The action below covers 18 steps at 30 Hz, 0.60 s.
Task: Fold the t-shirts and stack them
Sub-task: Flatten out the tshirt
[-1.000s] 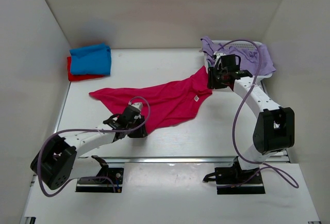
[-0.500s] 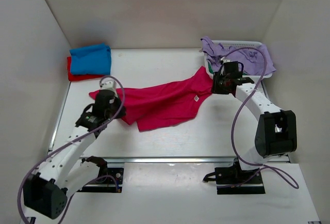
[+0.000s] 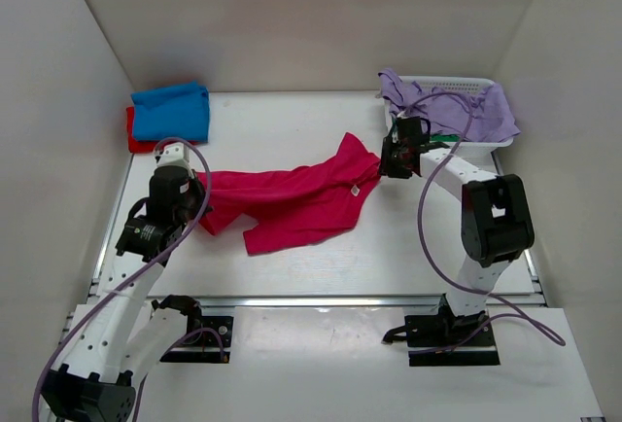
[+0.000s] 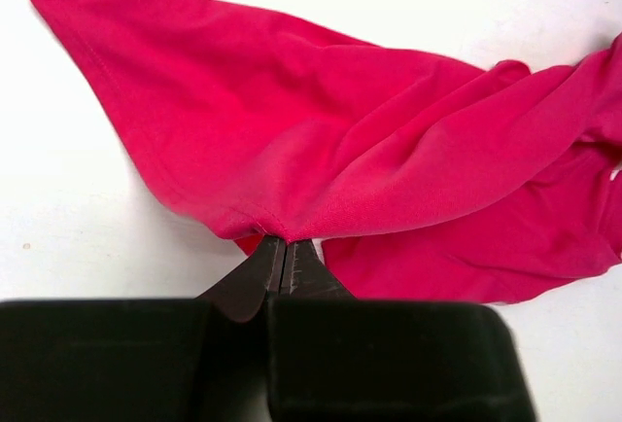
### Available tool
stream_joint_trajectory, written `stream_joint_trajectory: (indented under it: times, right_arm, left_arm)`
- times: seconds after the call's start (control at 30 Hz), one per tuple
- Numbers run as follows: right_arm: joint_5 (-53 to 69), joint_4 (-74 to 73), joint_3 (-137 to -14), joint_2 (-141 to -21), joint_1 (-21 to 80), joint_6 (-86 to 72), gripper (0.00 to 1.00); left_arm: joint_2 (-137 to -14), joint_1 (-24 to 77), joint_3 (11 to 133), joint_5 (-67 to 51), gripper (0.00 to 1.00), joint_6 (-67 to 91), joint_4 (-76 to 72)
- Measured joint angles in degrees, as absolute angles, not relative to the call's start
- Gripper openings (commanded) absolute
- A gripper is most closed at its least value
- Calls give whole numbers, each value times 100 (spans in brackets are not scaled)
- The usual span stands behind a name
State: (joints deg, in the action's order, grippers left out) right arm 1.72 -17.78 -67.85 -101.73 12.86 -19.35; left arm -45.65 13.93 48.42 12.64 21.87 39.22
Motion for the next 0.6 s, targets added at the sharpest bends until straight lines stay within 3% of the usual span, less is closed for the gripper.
stream_joint_trajectory:
  times: [0.17, 0.6]
  right_arm:
    - [285, -1699, -6932, -10261, 1450, -2036, 46]
    - [163, -1625, -7996, -11373, 1227, -2145, 45]
  left_arm:
    - [-4576, 1372, 4836, 1269, 0, 2112, 4007]
    - [-4567, 1361, 4836, 1275, 0, 1949, 4032]
